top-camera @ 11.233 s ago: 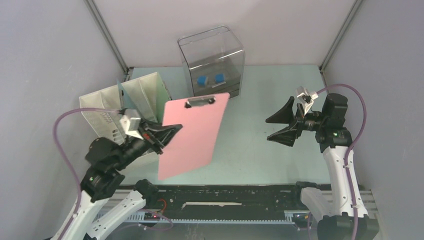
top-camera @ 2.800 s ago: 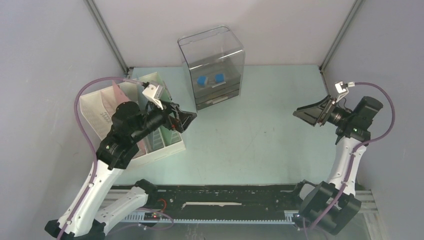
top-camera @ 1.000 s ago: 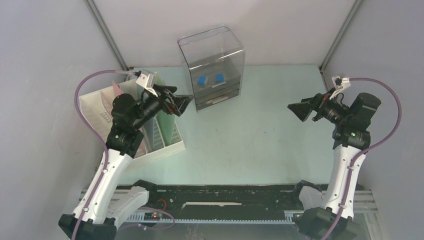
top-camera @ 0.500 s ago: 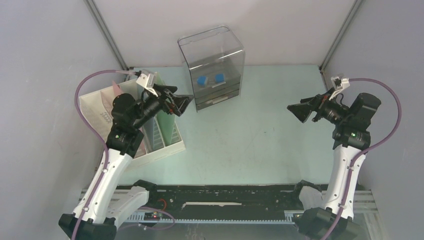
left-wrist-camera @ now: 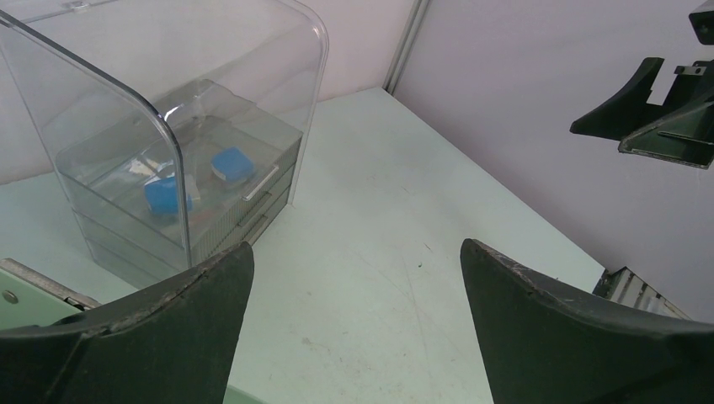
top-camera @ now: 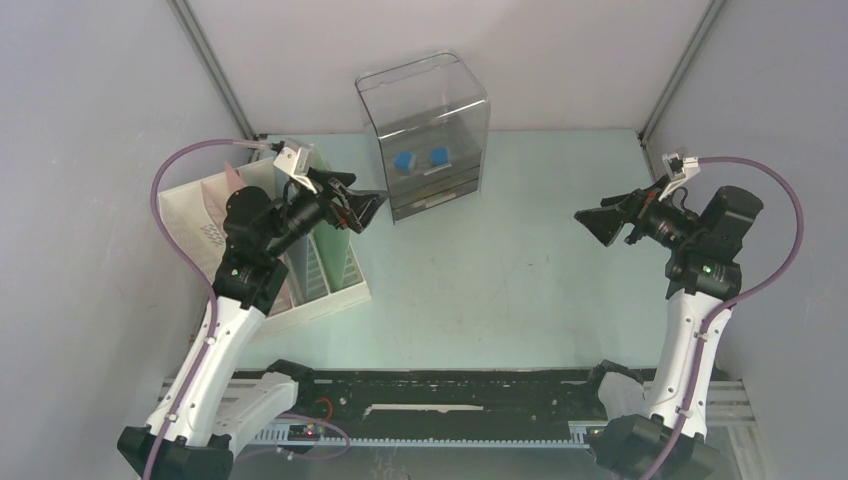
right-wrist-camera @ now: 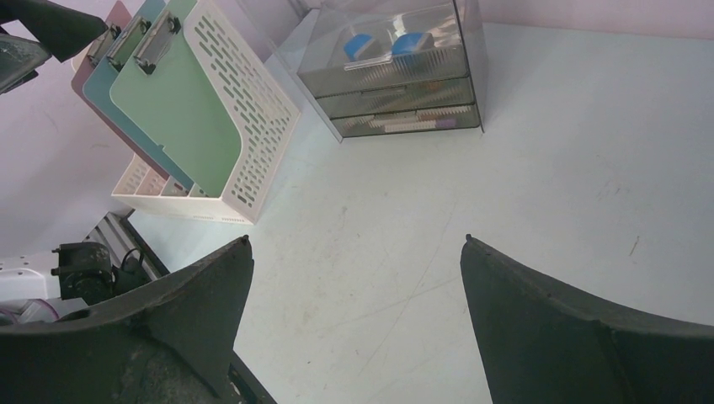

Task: Organize the desk
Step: Reset both arms

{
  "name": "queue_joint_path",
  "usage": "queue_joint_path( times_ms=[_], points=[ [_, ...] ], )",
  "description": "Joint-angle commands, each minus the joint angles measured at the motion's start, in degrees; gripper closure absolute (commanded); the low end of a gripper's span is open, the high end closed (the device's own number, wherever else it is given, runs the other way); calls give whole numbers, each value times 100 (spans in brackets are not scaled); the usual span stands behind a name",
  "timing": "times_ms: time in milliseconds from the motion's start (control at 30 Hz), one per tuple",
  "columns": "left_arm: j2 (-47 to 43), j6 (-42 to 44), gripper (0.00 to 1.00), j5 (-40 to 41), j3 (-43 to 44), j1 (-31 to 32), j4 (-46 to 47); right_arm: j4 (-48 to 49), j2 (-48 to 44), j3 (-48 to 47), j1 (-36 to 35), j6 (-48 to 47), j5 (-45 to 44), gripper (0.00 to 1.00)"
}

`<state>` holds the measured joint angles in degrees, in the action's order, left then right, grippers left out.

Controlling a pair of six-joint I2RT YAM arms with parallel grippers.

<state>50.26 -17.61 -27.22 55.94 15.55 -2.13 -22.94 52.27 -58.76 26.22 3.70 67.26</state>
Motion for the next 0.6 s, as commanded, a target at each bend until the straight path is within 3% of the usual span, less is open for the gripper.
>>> queue_joint_path(
  times_ms=[0,567],
  points=[
    [5,-50,0,-73,-35,-34,189,26,-79,-4,33,-100,97,0],
    [41,-53,0,-99,-32,-35,191,190,-77,59,41,23,200,0]
  ],
)
